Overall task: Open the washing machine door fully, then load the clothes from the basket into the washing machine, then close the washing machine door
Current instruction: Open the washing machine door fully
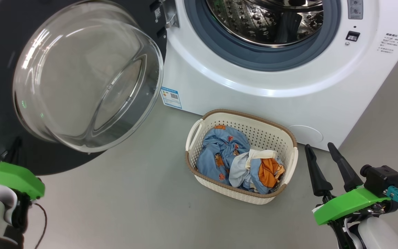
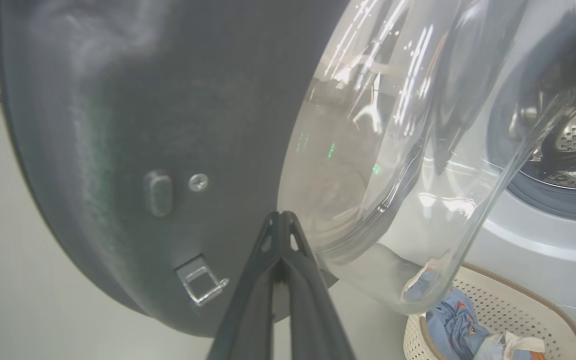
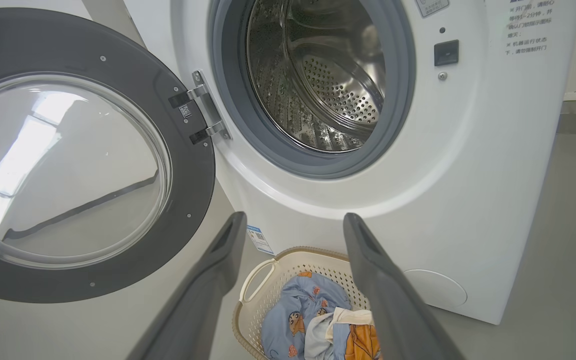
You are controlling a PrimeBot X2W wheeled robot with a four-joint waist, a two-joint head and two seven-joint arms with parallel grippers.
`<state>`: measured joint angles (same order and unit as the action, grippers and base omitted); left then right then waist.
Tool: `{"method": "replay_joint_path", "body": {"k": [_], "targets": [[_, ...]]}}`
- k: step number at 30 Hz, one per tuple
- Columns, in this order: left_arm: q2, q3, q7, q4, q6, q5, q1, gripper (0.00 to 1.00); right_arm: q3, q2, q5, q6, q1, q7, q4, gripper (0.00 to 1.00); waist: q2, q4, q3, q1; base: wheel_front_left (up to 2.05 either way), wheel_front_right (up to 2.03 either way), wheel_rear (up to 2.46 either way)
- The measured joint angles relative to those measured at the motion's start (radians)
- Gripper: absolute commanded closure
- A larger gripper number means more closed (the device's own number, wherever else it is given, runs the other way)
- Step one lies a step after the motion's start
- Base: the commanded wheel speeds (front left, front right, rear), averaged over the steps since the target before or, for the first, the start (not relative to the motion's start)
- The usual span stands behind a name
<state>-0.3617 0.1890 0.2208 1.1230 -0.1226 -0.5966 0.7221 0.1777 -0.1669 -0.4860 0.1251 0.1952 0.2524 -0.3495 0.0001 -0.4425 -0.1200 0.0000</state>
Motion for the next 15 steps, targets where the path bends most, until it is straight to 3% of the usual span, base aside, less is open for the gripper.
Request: {"method": "replay_joint_path", "body": {"k": [4, 6, 7, 8, 9, 15], "targets": [[0.006, 0.007, 0.014, -0.046, -0.002, -0.004, -0.037, 1.00, -0.004, 0.000, 0.000, 0.000, 0.000, 0.000, 0.000, 0.00, 0.0000, 0.010, 0.001, 0.0000, 0.00, 0.00, 0.00], [0.008, 0.007, 0.018, -0.072, -0.002, -0.017, -0.058, 0.82, -0.004, 0.000, 0.000, 0.000, -0.001, 0.000, 0.000, 0.00, 0.0000, 0.015, 0.005, 0.0000, 0.00, 0.00, 0.00], [0.009, 0.007, 0.018, -0.087, -0.002, -0.021, -0.068, 0.68, -0.004, 0.001, 0.000, 0.000, -0.001, 0.000, 0.000, 0.00, 0.0000, 0.018, 0.008, 0.0000, 0.00, 0.00, 0.00], [0.009, 0.007, 0.019, -0.103, -0.002, -0.021, -0.078, 0.42, -0.005, 0.001, 0.000, 0.000, -0.002, 0.000, 0.000, 0.00, 0.0000, 0.020, 0.011, 0.0000, 0.00, 0.00, 0.00], [0.009, 0.007, 0.021, -0.120, -0.002, -0.021, -0.089, 0.00, -0.005, 0.002, 0.000, 0.000, -0.004, 0.000, 0.000, 0.00, 0.0000, 0.023, 0.015, 0.0000, 0.00, 0.00, 0.00], [0.012, 0.003, 0.026, -0.253, 0.006, -0.027, -0.169, 0.00, -0.005, 0.004, -0.007, 0.000, -0.022, 0.000, 0.000, 0.00, 0.0000, 0.044, 0.037, 0.0000, 0.00, 0.00, 0.00]]}}
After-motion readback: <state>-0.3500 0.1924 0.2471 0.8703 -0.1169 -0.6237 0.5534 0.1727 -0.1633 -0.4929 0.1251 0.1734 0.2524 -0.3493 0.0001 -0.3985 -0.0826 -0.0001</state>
